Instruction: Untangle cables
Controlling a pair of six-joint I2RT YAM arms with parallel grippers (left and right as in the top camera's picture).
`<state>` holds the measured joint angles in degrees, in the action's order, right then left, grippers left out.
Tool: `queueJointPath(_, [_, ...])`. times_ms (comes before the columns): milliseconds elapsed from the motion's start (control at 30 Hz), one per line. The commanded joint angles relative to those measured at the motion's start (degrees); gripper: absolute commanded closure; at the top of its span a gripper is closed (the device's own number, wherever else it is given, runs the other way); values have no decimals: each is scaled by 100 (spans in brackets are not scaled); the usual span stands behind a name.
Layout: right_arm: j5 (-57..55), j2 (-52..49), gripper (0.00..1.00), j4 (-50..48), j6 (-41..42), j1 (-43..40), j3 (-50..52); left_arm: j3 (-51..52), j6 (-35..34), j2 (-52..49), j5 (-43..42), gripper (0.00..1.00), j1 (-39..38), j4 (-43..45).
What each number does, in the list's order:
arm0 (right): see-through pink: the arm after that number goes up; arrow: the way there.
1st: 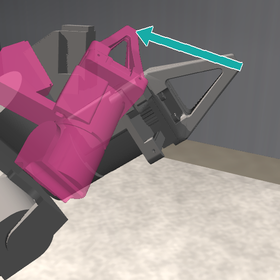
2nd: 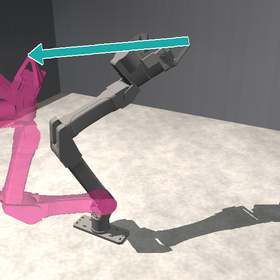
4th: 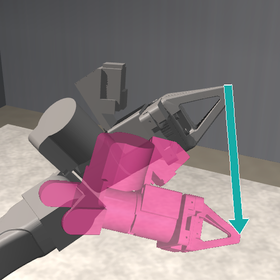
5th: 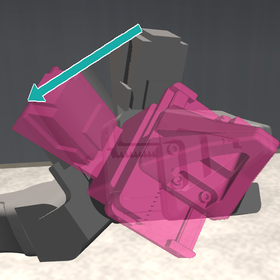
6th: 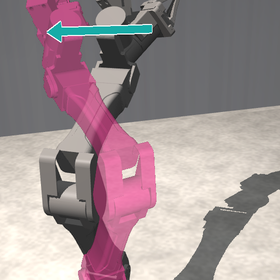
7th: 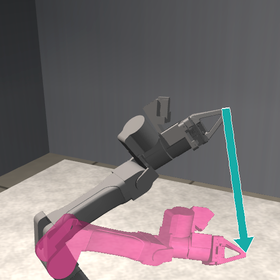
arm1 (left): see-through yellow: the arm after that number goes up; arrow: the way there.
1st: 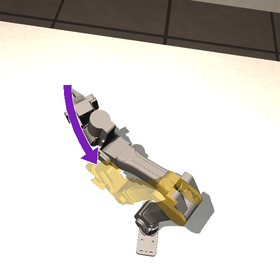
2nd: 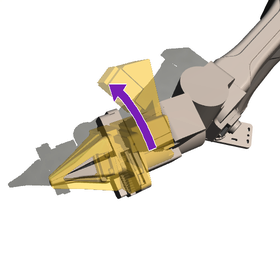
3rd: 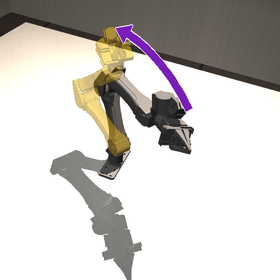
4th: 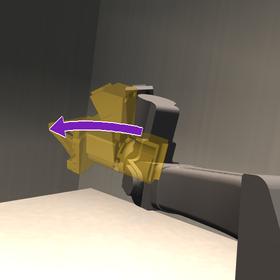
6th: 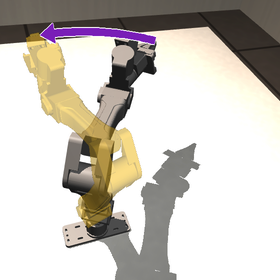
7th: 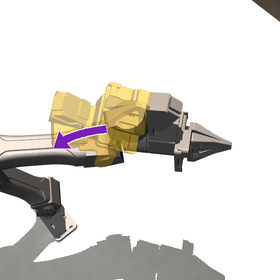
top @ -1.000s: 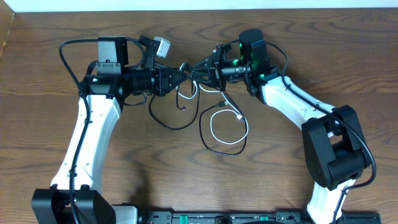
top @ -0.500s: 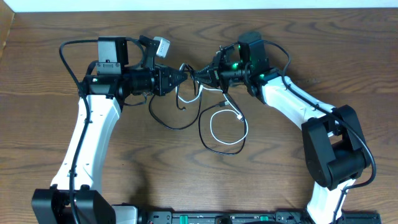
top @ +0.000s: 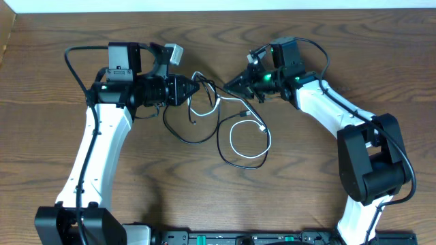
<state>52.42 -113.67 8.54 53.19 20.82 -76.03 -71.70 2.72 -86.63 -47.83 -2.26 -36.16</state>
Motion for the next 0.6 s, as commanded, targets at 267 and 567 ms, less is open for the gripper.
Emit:
queueJointPath(267, [-1746,-2,99,691,-2234,452,-57,-50,-612,-719,990,92,0,-544])
queueJointPath(567, [-2448,-2,99,590,-2907,957,-57,-50,-629,-1670,975,59,-133,-516])
